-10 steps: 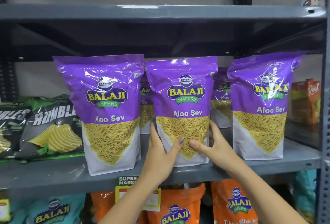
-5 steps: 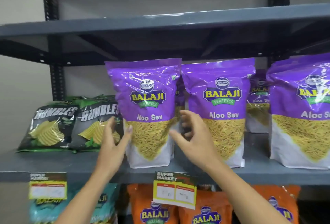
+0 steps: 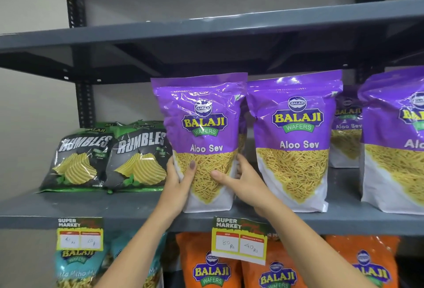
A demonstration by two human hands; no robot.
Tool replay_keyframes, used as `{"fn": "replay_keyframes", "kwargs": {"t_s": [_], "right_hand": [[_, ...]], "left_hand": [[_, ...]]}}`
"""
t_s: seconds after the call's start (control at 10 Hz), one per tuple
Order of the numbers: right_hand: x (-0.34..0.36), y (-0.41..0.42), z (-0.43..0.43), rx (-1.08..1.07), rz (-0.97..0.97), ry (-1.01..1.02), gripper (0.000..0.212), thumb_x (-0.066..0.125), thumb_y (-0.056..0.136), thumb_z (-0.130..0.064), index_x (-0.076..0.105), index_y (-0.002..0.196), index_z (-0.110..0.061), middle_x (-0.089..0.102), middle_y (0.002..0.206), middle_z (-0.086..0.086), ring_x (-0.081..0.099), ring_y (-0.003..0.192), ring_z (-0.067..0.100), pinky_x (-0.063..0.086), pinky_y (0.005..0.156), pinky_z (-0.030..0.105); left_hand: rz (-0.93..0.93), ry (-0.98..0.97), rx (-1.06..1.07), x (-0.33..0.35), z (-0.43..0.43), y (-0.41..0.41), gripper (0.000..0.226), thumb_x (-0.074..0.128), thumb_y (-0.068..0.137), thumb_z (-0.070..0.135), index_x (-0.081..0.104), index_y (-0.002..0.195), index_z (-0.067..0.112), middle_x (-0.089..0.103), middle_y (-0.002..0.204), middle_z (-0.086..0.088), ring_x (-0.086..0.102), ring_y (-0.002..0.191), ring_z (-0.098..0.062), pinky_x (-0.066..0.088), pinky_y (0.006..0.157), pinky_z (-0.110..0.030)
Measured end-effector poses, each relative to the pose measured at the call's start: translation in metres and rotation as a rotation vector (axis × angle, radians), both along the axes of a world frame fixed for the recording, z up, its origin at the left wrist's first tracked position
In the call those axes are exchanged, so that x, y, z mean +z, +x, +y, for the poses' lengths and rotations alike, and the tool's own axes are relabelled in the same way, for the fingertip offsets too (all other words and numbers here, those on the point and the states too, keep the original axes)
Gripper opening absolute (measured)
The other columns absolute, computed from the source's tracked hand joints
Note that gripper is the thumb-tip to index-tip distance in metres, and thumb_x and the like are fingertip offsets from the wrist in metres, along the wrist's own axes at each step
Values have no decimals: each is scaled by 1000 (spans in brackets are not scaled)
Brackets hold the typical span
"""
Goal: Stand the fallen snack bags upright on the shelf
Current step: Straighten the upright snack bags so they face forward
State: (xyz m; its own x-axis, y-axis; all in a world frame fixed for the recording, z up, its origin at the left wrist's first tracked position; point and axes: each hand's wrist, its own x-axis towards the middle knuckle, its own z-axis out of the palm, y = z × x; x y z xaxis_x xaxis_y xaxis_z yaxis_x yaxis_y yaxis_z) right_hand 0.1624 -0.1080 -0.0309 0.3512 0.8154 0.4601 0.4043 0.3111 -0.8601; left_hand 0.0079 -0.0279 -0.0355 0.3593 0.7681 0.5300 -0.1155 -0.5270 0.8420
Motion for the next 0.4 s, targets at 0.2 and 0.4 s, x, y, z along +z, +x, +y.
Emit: {"fn": "replay_keyframes", "kwargs": {"t_s": [0.2,0.4], "right_hand": [[0,-1,-1,-12,-7,-2,82,79,63,-54,43,133,-33,64,126,-11,59,118,8,45,106,36],[1,-6,-5,-70,-58,-30,114,71,45,-78,36,143,-31,60,134,-10,55,126,13,43,108,39]], "left_hand": [[2,26,-7,1,-3,1,99,49,69,76,19,149,25,44,148,3,46,133,-16,37,111,-38],[17,77,141,-2,-4,1,108,43,64,87,20,150,25,36,154,-1,36,140,-19,29,117,-46]]}}
